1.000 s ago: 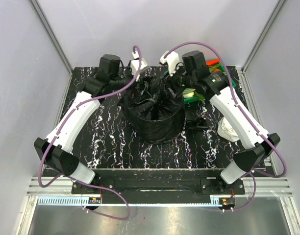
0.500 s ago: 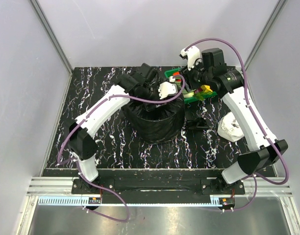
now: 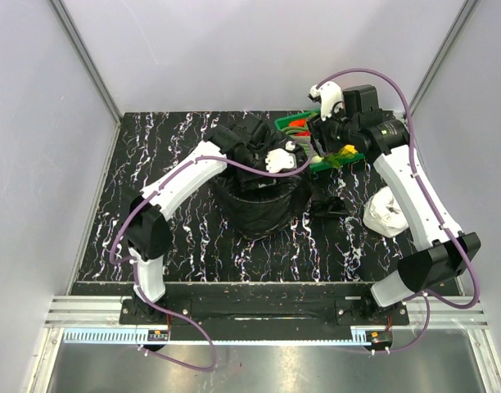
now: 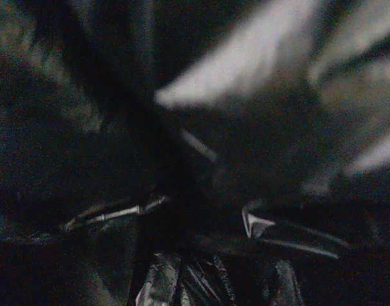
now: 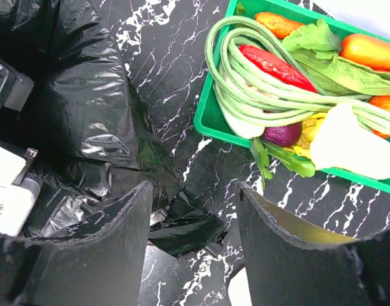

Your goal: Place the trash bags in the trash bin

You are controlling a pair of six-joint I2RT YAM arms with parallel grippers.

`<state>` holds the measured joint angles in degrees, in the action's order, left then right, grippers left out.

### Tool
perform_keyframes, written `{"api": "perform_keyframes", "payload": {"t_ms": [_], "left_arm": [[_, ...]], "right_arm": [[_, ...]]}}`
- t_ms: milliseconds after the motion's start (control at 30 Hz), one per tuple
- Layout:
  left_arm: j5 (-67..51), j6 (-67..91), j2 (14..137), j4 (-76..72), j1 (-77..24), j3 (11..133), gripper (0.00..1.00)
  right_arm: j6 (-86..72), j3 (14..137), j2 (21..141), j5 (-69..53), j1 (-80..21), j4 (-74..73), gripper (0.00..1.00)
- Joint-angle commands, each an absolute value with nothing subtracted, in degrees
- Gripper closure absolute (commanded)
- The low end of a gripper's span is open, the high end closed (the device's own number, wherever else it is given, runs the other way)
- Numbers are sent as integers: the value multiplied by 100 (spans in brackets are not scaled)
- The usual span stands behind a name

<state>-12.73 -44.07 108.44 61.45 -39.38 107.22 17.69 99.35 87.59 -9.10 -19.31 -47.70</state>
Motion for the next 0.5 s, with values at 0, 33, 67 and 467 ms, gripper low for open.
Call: {"api": "perform_keyframes", "payload": {"t_ms": [0,33,67,467], "left_arm": [[-1178,-4526,10995,6039,-3964,10618,33],[-1178,-4544,11021,6003,-3964,10582,32],[-1178,-4544,11048,5986,-3964,10573,32],[-1160,-4483,11268,5696,-3964,10257,30]], "right_arm": [[1705,9783,8508,-1019,-1881,-4456,39],[1705,9730,8499,-1020,-1881,-4439,39],[1705,9686,8499,-1028,-1881,-4438,39],[1688,9361,8385,-1055,-1854,-4386,40]]}}
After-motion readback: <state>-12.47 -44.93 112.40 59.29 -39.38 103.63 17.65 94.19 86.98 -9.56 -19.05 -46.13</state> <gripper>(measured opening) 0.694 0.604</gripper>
